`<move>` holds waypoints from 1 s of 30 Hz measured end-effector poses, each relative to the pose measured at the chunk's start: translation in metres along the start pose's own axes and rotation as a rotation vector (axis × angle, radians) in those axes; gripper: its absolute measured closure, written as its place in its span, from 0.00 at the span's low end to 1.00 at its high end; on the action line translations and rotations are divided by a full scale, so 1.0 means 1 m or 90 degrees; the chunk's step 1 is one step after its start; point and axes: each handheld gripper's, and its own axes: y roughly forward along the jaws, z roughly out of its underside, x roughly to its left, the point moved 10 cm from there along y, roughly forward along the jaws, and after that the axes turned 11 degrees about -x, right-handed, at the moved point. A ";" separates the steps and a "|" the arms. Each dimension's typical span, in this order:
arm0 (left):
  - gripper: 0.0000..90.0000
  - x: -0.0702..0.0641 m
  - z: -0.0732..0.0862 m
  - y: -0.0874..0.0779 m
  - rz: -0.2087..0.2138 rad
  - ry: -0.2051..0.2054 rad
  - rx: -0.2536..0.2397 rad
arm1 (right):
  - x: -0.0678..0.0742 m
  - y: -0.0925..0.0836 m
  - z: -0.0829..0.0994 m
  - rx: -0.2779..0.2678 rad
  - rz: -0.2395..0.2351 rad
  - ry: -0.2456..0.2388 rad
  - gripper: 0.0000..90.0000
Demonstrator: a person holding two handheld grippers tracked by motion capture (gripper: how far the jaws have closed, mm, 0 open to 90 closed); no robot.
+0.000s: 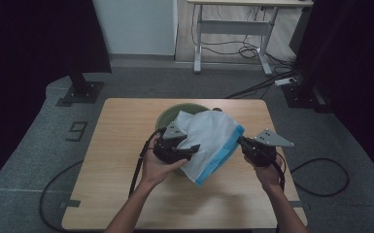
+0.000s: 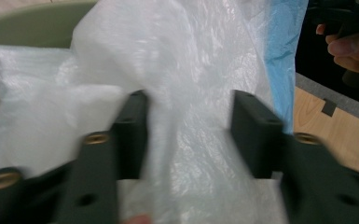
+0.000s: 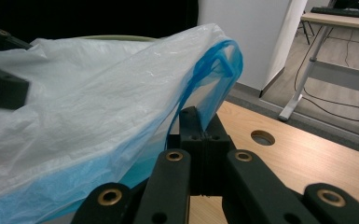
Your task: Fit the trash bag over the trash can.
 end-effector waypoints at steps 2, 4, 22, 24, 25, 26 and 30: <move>0.69 0.000 -0.002 -0.001 0.001 -0.001 -0.007 | 0.001 0.000 -0.001 0.000 0.000 -0.002 0.98; 0.78 0.001 -0.005 -0.004 0.007 -0.011 -0.017 | 0.001 0.000 -0.001 -0.001 -0.001 -0.005 0.98; 1.00 0.029 -0.011 -0.008 -0.006 -0.091 -0.062 | -0.003 -0.034 0.000 -0.015 0.007 -0.012 0.74; 1.00 0.031 -0.011 -0.009 -0.005 -0.100 -0.067 | 0.000 -0.039 0.000 -0.020 -0.001 -0.009 0.73; 1.00 0.032 -0.012 -0.010 -0.003 -0.106 -0.070 | 0.002 -0.041 0.000 -0.022 -0.008 -0.006 0.73; 1.00 0.033 -0.012 -0.011 -0.002 -0.111 -0.073 | 0.005 -0.041 0.001 -0.023 -0.014 -0.003 0.73; 1.00 0.037 -0.011 -0.013 0.003 -0.126 -0.074 | 0.014 -0.034 0.011 -0.014 -0.038 0.007 0.72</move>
